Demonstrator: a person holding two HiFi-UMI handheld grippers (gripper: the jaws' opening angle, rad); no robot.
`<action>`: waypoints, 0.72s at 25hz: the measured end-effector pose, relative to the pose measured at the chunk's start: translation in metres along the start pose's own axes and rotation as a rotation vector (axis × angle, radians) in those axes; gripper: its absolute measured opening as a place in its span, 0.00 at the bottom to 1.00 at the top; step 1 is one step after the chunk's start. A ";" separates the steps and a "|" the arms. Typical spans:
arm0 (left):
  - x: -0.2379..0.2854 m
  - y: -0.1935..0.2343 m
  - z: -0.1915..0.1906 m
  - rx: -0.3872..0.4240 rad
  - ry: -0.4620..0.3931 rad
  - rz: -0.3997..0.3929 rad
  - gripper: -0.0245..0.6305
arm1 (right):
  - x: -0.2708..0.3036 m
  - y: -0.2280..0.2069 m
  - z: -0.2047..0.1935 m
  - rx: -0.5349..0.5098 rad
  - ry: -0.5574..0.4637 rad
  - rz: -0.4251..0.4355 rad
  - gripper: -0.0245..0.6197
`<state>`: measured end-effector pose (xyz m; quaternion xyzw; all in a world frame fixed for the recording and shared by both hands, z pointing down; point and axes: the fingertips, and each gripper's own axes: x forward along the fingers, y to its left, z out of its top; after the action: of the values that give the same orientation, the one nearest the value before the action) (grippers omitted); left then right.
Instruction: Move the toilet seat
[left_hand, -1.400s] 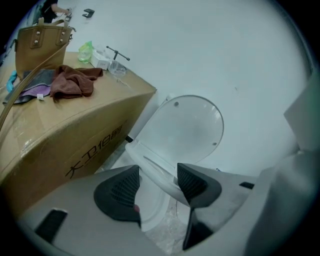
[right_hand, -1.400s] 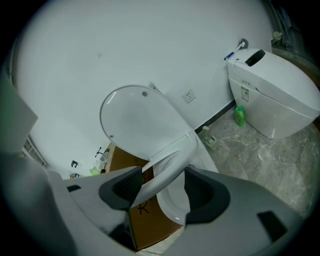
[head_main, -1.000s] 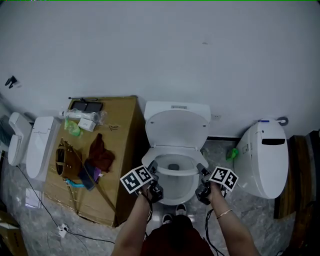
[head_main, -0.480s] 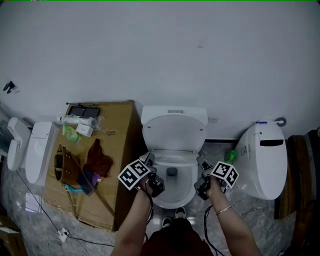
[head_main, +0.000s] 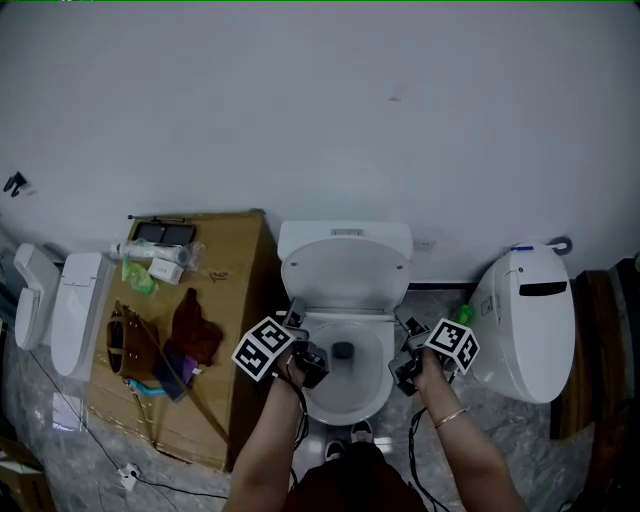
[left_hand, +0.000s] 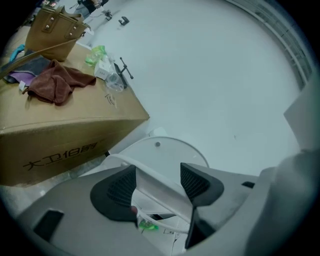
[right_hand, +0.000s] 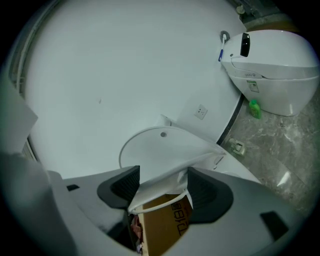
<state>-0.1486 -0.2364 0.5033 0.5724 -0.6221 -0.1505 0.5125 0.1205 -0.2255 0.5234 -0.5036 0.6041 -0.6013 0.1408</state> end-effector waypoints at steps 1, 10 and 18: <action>0.002 -0.002 0.001 -0.002 -0.004 -0.011 0.44 | 0.001 0.002 0.002 0.002 -0.004 0.007 0.48; 0.020 -0.018 0.015 -0.022 -0.035 -0.070 0.45 | 0.014 0.015 0.020 0.008 -0.038 0.070 0.48; 0.035 -0.028 0.025 -0.029 -0.054 -0.122 0.46 | 0.026 0.022 0.034 0.023 -0.068 0.099 0.49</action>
<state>-0.1466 -0.2852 0.4870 0.5976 -0.5973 -0.2058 0.4937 0.1255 -0.2707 0.5076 -0.4915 0.6162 -0.5832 0.1967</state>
